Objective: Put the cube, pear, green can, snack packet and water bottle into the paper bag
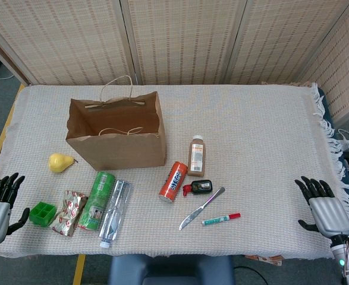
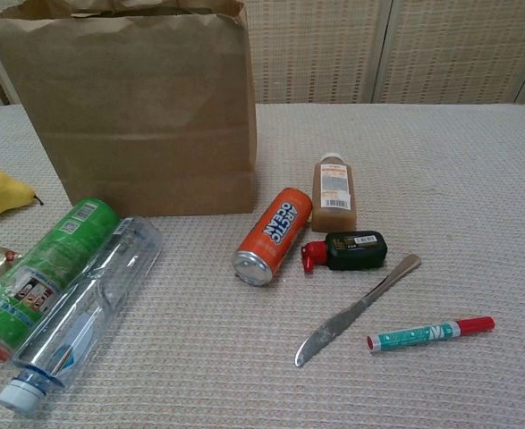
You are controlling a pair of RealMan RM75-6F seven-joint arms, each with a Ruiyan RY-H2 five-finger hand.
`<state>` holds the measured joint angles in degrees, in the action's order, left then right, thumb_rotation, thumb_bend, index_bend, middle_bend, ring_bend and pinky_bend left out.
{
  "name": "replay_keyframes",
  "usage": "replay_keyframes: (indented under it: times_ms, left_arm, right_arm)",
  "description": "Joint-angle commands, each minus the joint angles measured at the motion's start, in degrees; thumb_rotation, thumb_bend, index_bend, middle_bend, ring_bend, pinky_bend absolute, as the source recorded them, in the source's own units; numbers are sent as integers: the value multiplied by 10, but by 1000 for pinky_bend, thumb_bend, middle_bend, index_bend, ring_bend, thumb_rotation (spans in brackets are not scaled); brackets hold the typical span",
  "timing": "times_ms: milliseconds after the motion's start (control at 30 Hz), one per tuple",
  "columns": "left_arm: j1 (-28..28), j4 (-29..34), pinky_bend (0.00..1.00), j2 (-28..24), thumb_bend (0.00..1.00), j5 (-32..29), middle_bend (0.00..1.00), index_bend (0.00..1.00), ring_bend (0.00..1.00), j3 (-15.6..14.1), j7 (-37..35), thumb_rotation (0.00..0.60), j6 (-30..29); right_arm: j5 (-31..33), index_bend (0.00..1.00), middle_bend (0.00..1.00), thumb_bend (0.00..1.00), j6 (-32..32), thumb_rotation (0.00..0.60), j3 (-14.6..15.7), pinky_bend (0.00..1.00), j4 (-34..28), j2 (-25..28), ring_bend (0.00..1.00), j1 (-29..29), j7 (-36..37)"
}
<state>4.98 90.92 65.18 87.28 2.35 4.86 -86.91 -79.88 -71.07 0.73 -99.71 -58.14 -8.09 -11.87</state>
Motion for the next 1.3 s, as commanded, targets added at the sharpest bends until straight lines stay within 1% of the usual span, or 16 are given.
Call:
replay_keyframes:
  times_ms: [33,367,567,700,867,967,1067,1300]
  left_arm:
    - [1,4,73,-3,385,-3,0,10,0,-2,-1,600,6]
    - [8,22,73,-20,384,-9,0,11,0,-22,29,600,49]
    - [18,35,74,-36,384,-15,0,8,0,-37,55,600,88]
    - [32,39,75,-51,385,-23,0,8,0,-45,62,600,129]
    - [64,49,84,-66,385,-46,0,8,0,-47,46,600,202]
    - [80,41,84,-57,385,-50,0,8,0,-46,50,600,227]
    - [90,25,84,-35,385,-54,0,10,0,-46,60,600,242]
    - [103,-10,94,4,385,-76,0,20,0,-42,83,600,261]
  right_arm:
    - [-3,0,0,63,-4,600,-1,0,1,-1,0,0,5]
    - [-37,0,0,62,-40,600,-5,0,15,-14,0,8,45]
    - [-71,0,0,61,-86,600,-13,0,39,-35,0,16,89]
    - [-70,0,0,60,-81,600,-12,0,44,-37,0,16,95]
    - [-66,0,0,60,-74,600,-10,0,38,-34,0,15,95]
    - [-61,0,0,60,-67,600,-9,0,33,-32,0,14,95]
    - [-58,0,0,60,-62,600,-8,0,28,-30,0,13,97]
    - [-53,0,0,60,-57,600,-9,0,21,-28,0,12,96]
